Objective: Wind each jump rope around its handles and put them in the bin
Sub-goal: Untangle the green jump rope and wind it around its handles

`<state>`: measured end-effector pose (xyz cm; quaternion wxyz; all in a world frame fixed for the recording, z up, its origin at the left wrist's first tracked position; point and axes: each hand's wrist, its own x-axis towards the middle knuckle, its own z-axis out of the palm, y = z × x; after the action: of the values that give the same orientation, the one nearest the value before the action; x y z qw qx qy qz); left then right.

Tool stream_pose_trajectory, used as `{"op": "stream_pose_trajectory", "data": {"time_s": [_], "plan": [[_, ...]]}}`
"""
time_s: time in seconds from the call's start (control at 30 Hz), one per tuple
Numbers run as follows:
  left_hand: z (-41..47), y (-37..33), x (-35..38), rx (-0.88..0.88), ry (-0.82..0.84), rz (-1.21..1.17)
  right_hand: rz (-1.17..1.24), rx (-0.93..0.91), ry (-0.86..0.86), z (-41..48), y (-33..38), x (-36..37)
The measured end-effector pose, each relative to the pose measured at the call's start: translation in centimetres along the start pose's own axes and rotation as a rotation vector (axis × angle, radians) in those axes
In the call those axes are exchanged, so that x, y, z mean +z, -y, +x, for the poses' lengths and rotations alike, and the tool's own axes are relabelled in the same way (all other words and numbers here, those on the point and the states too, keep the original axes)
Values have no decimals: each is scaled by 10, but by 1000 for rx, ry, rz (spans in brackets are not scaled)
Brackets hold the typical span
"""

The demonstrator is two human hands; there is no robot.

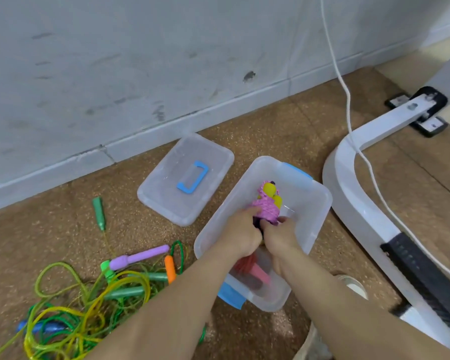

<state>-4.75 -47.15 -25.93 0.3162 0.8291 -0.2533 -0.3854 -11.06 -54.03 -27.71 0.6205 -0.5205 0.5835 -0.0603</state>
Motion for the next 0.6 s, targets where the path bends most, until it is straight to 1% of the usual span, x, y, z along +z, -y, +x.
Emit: {"op": "stream_pose_trajectory", "data": {"time_s": [0.03, 0.07, 0.17, 0.23, 0.27, 0.3, 0.37, 0.4, 0.43, 0.53, 0.6], "plan": [[1, -1, 0, 27, -20, 72, 24, 26, 30, 3, -3, 3], [1, 1, 1, 56, -29, 148, -25, 54, 53, 5, -6, 4], [-10, 11, 4, 145, 26, 348, -335, 43, 89, 13, -18, 1], [-22, 14, 3, 178, 39, 403, -462, 17, 114, 6, -18, -1], [-31, 14, 0, 189, 22, 391, -495, -23, 97, 1, -15, -2], [-41, 13, -3, 202, -11, 351, -515, -90, 51, -1, -13, -2], [-64, 12, -14, 229, -116, 238, -444, -256, -81, -14, -3, 2], [-76, 14, -23, 232, -182, 182, -394, -332, -110, -25, 4, 8], [-88, 17, -33, 234, -245, 139, -360, -408, -102, -38, 10, 17], [-122, 40, -66, 189, -382, 79, -336, -660, 45, -84, 25, 52], [-142, 68, -87, 99, -458, 54, -373, -775, 193, -112, 27, 78]]}}
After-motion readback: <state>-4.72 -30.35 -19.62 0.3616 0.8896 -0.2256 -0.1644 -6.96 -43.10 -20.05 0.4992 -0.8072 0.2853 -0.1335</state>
